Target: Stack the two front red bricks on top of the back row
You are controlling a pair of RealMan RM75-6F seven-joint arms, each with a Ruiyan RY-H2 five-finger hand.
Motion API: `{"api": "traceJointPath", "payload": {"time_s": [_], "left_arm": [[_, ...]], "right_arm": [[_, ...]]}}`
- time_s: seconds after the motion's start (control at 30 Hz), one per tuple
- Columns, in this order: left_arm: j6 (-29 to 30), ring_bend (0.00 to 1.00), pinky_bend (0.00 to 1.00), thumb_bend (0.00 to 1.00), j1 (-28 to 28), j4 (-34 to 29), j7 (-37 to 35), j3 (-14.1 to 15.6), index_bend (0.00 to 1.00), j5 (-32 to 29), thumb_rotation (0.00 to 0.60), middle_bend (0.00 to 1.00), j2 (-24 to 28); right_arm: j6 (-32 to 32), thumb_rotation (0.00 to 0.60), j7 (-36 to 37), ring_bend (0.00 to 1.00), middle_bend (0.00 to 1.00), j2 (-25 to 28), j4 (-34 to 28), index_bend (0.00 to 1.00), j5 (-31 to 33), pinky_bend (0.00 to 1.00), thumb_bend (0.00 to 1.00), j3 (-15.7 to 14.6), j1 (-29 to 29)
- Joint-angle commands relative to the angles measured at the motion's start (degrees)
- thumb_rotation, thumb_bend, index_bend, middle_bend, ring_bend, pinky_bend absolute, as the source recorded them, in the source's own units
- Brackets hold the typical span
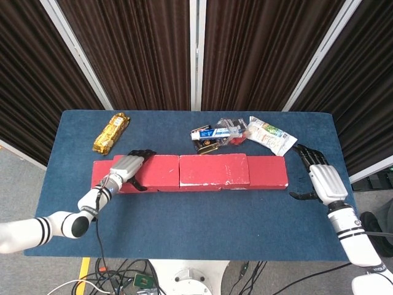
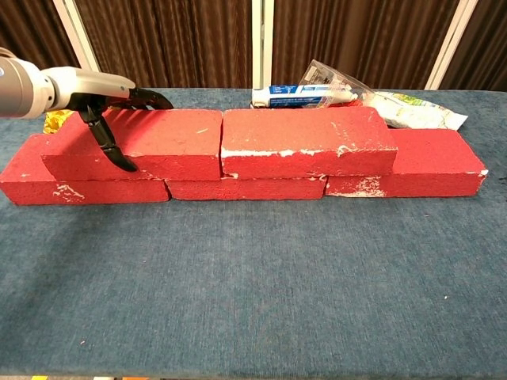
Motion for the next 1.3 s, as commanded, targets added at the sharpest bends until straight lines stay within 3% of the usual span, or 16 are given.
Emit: {"api": "traceJointPath", "payload": {"time_s": [0.03,0.87,1.07,1.3], "left_arm": [[0.27,0.0,0.0,0.08,0.02,-0.3,0.27,-0.07,0.0,-0.2,0.6,0.0,0.03],[2.95,0.0,0.0,0.08,-0.38,-6.75,2.41,-0.81,0.0,-1.92,0.6,0.0,4.72],[8.92,0.0,0.0,0.08,1.77,-12.74,3.07,-1.53,0.0,-0.07,0.6,0.0,8.51],[23.21,0.0,0.0,0.09,9.85,-22.64,4.98,0.47,0.0,5.78,0.6,0.0,14.7]], "right_arm": [[0.03,0.6,0.1,0.0,0.0,-0.01,0.02,0.0,-0.06,0.0,0.0,0.01,-0.02],[0.35,0.6,1.06,0.0,0.0,0.75,-0.02,0.0,-0.39,0.0,0.0,0.06,-0.46],[0.92,0.6,1.14,0.0,0.0,0.89,-0.21,0.0,-0.99,0.0,0.0,-0.1,-0.81],[2.24,0.6,1.44,0.0,0.0,1.24,-0.41,0.0,-2.47,0.0,0.0,-0.74,-1.81]]}}
